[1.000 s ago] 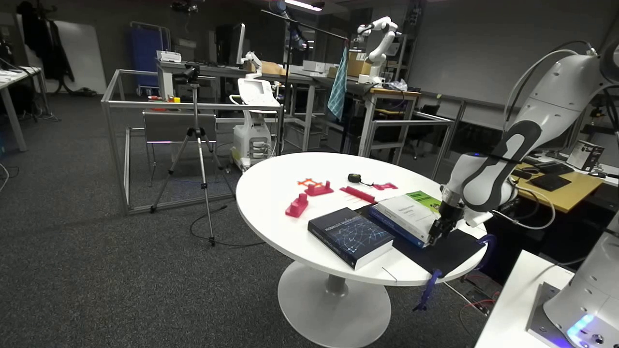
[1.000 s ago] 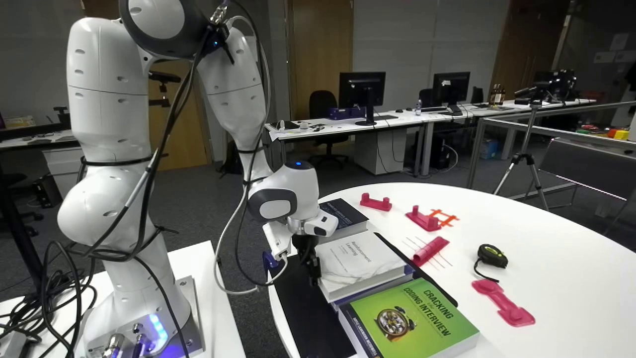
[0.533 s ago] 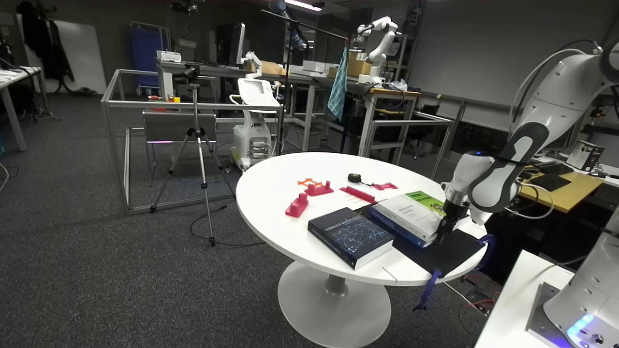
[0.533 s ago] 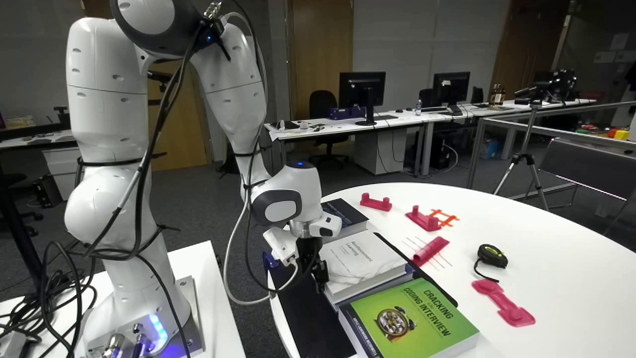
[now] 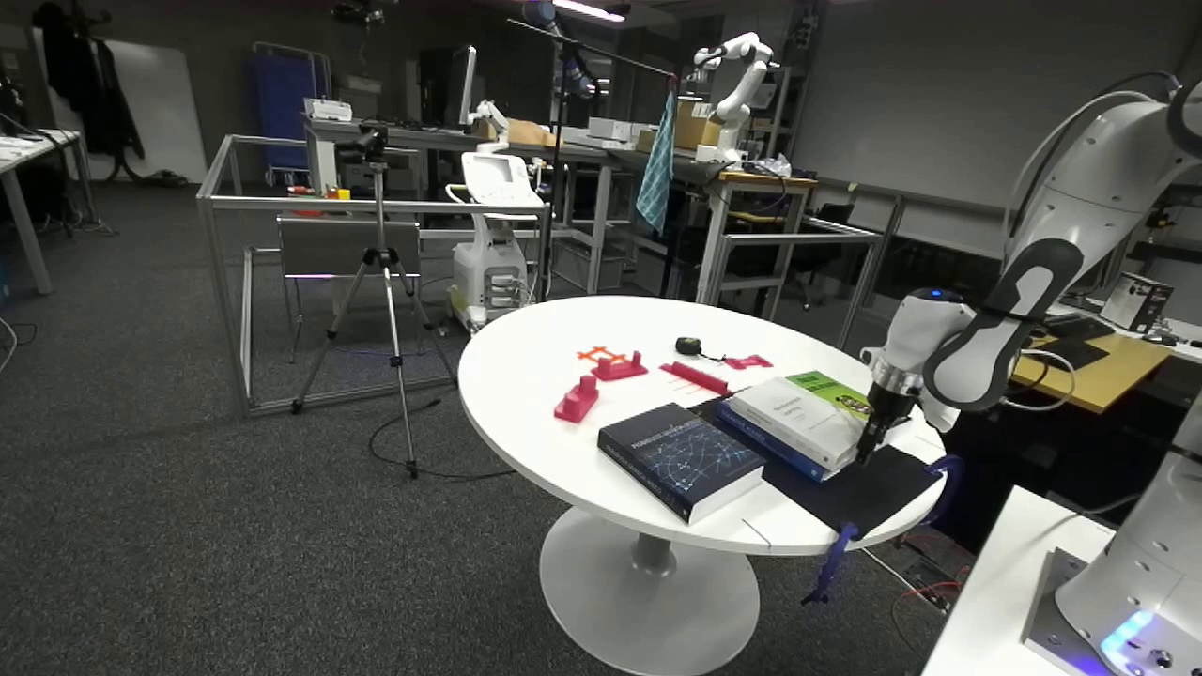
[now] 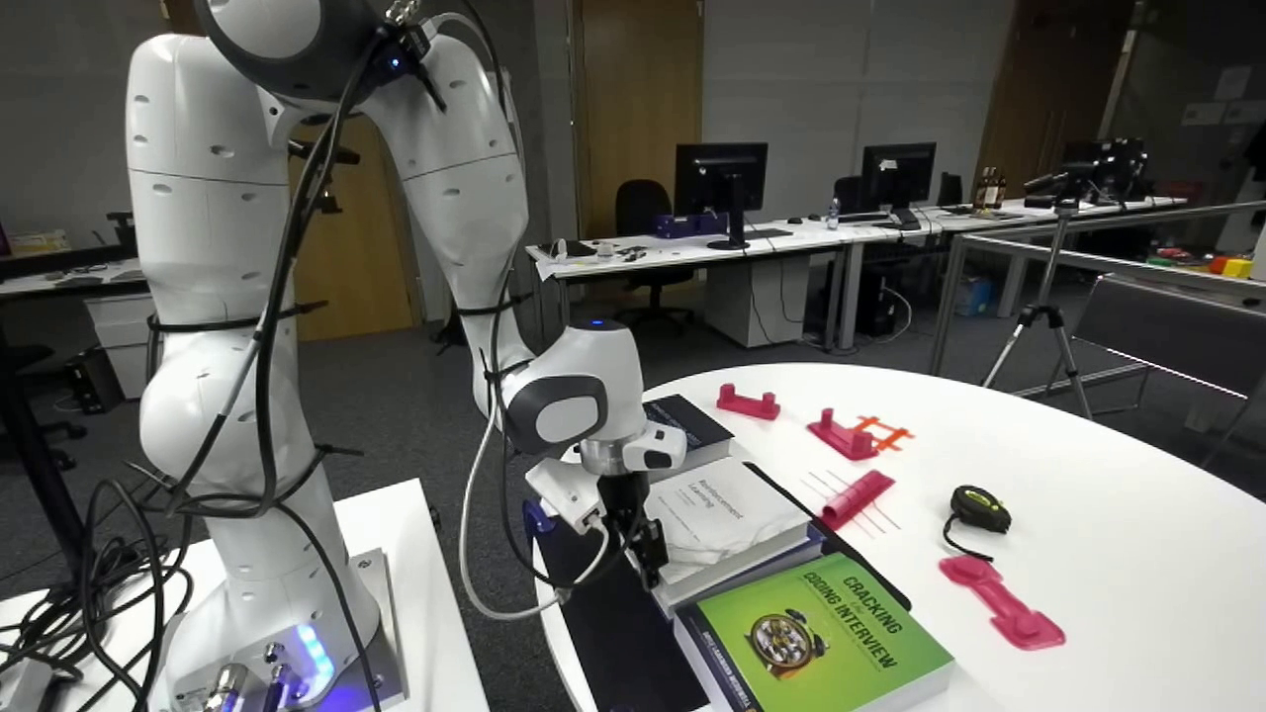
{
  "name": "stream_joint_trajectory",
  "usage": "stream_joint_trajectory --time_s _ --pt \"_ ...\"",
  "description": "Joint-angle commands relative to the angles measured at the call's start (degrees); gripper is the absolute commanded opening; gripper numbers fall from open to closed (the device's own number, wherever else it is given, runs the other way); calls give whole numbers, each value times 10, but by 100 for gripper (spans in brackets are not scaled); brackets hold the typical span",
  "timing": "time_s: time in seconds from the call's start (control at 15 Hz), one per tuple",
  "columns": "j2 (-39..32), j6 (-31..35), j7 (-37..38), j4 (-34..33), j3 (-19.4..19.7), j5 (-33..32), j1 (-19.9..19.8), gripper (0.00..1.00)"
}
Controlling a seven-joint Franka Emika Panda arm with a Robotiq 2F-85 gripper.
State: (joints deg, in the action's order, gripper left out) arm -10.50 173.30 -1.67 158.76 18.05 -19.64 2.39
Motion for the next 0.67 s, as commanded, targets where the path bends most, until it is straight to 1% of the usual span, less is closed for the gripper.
stream_joint_trajectory --time_s 0.0,0.07,0.13,0.2,0.27,0.33,0.4,0.47,0.6 --pt "76 -51 -52 7 -79 80 -54 100" --pt "97 -72 -87 7 -121 144 -80 100" --pt "123 -94 -116 11 -172 193 -118 100" --pt "151 -114 -145 13 -210 247 -142 100" --pt "183 -136 -177 18 -213 301 -130 100" --pt "216 -165 -207 19 -175 352 -84 100" --pt "244 -196 -247 16 -156 401 -69 100" --pt "271 -224 -255 15 -135 402 -61 100" --pt "324 -274 -243 13 -108 367 -64 100"
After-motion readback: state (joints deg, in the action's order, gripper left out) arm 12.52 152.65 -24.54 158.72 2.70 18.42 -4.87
